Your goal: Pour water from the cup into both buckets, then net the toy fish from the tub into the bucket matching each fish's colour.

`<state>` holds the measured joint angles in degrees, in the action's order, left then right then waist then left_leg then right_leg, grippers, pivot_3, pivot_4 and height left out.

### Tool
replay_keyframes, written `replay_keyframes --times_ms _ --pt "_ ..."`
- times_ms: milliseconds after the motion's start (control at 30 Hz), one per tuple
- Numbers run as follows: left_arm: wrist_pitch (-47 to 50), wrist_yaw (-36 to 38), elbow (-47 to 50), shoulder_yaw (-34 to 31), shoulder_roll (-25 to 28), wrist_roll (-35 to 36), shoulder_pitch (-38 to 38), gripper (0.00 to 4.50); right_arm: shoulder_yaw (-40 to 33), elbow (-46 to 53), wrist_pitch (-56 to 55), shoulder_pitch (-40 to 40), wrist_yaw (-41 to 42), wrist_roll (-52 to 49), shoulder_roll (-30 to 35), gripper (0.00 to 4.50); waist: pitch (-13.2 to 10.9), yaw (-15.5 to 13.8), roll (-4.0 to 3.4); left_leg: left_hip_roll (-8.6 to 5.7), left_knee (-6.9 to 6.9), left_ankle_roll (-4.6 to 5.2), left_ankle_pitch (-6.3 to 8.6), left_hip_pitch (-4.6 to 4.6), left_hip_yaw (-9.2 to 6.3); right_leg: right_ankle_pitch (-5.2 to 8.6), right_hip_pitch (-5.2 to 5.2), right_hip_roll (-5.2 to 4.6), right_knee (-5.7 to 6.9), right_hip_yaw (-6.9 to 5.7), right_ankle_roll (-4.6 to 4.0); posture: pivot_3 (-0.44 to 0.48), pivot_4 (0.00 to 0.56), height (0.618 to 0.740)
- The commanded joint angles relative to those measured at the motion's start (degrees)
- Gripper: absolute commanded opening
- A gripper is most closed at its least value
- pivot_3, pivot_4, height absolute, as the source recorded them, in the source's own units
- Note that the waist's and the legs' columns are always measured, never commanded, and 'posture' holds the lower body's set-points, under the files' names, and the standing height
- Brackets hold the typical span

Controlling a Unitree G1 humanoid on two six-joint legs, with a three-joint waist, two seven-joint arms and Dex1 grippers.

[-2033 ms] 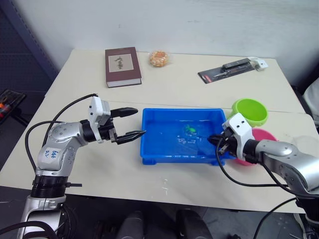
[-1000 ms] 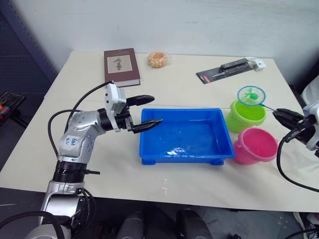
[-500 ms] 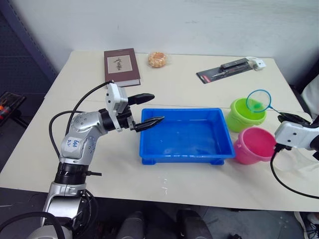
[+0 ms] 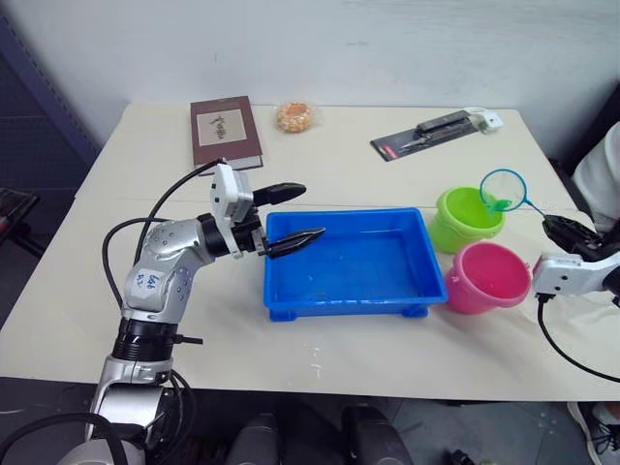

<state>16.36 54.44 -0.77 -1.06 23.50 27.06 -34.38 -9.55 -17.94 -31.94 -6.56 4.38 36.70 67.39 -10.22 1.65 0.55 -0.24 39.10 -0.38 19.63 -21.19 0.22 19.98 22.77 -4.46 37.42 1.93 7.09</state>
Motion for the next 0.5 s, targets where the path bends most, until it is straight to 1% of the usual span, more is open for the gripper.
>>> replay_keyframes --times_ms 33,167,267,367,433,500 --pt "-0.78 0.03 1.01 -0.3 -0.3 0.47 0.05 4.46 2.04 -1.8 -2.54 -2.79 -1.76 1.32 1.4 0.0 0.0 0.07 0.0 0.0 0.0 0.0 0.0 0.0 0.0 0.0 0.0 0.0 0.0 0.0 0.0 0.0 0.15 0.74" --pt "-0.86 0.03 1.04 -0.3 -0.55 0.4 0.07 4.46 2.36 -5.36 -2.61 -5.45 -4.44 1.79 2.53 0.0 0.0 0.02 0.0 0.0 0.01 0.0 0.0 0.0 0.02 0.0 0.0 -0.01 0.01 0.01 0.0 0.0 0.15 0.74" --pt "-1.33 0.15 0.72 -0.26 -0.77 0.23 0.1 4.46 3.76 -5.11 -6.23 -6.11 -5.25 1.94 3.25 0.0 0.0 0.02 0.0 0.0 0.01 0.0 0.0 0.0 0.01 0.0 0.0 -0.02 0.01 0.01 0.0 0.0 0.15 0.74" --pt "-1.25 -0.77 1.1 -0.73 -1.18 0.43 0.23 4.46 3.54 -6.17 -4.69 -7.07 -6.98 2.47 3.39 0.0 0.0 0.0 0.0 0.0 0.01 0.0 0.0 -0.01 0.02 0.0 0.0 -0.02 0.01 0.01 0.0 0.0 0.15 0.74" --pt "-0.99 -0.92 1.6 -0.54 -1.46 0.56 0.53 4.46 5.28 -4.2 -7.14 -6.02 -5.6 2.24 3.03 0.0 0.0 0.0 0.0 0.0 0.01 0.0 0.0 -0.01 0.02 0.0 0.0 -0.02 0.01 0.01 0.0 0.0 0.15 0.74" --pt "-1.11 -0.95 1.86 -0.13 -1.74 0.49 0.85 4.46 4.16 -5.49 -5.23 -6.63 -6.98 2.57 3.39 0.0 0.0 0.01 0.0 0.01 0.01 0.0 0.0 -0.01 0.01 0.0 0.0 -0.01 0.03 0.01 0.0 0.0 0.15 0.74"
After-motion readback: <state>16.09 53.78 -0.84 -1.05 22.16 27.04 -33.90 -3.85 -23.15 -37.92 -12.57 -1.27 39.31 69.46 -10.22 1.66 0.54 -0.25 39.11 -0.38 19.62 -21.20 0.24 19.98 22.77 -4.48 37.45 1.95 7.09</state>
